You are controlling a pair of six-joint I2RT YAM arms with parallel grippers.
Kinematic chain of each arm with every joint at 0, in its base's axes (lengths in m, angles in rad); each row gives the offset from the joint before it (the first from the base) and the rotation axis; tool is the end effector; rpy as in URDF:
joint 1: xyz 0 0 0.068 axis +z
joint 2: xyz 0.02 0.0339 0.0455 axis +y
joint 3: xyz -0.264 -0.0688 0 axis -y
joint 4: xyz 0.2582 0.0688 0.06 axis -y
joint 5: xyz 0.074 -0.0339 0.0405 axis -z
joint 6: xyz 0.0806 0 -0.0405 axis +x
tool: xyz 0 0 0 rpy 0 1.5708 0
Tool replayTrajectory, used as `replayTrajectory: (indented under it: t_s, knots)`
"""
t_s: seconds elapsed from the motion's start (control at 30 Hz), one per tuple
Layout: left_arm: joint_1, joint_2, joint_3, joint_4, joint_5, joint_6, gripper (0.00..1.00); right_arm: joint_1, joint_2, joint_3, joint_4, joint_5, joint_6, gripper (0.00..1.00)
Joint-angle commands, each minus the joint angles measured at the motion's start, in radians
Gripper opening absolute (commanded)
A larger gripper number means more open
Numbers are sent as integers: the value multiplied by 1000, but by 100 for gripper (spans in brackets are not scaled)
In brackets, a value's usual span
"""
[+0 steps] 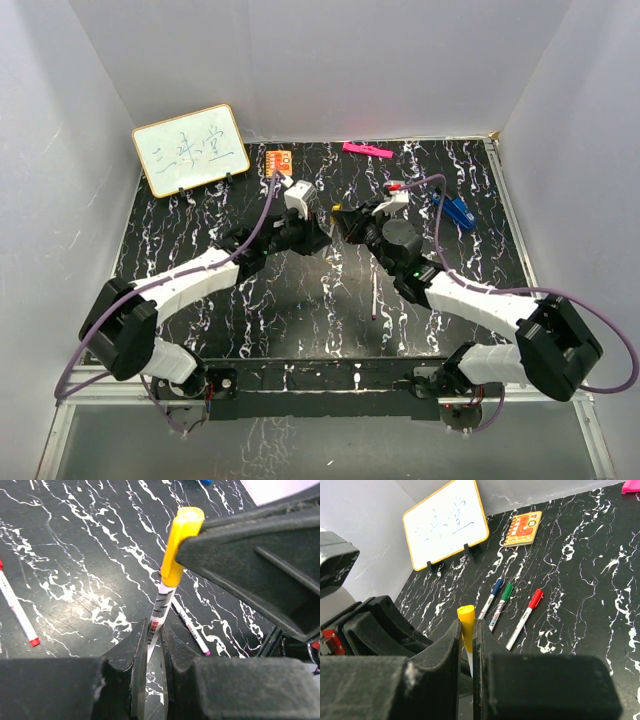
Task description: Insert the pens into the pen caps
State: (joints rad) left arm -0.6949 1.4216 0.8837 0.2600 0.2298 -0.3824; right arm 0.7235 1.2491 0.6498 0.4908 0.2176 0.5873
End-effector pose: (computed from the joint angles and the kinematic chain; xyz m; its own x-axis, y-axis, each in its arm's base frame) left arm 0.2800 -0.2573 0.2520 -0.4909 -0.0638 -0.8689 0.6559 0.6293 -0.4168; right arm 0.2629 0.2090 0.2513 -0.3366 0.4246 -0.8405 -0.3592 0.7672 0.5314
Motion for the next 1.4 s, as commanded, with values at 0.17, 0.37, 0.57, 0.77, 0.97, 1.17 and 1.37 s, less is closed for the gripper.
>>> replayTrajectory:
  t_s: [0.17, 0.37, 0.57, 0.77, 0.97, 1.17, 1.37]
  knots:
    - [87, -87, 63, 314, -49, -47, 0, 93, 84, -3, -258, -103, 35, 0]
    - [87, -96, 24, 252, -34, -51, 0, 93, 102, 113, -275, 39, -33, 0]
    - [87, -139, -1, 113, -95, -21, 0, 86, 121, 221, -291, 187, -107, 0]
    - [87, -169, -35, 9, -206, -19, 14, -15, 220, 317, -372, 210, -57, 0]
    - [87, -218, -72, -43, -316, -19, 18, -129, 357, 412, -419, 91, -20, 0]
    - [87, -224, -79, -62, -322, -12, 18, -152, 484, 493, -431, 7, -21, 0]
    - [86, -219, -77, -73, -313, -11, 18, -161, 647, 585, -455, -28, -26, 0]
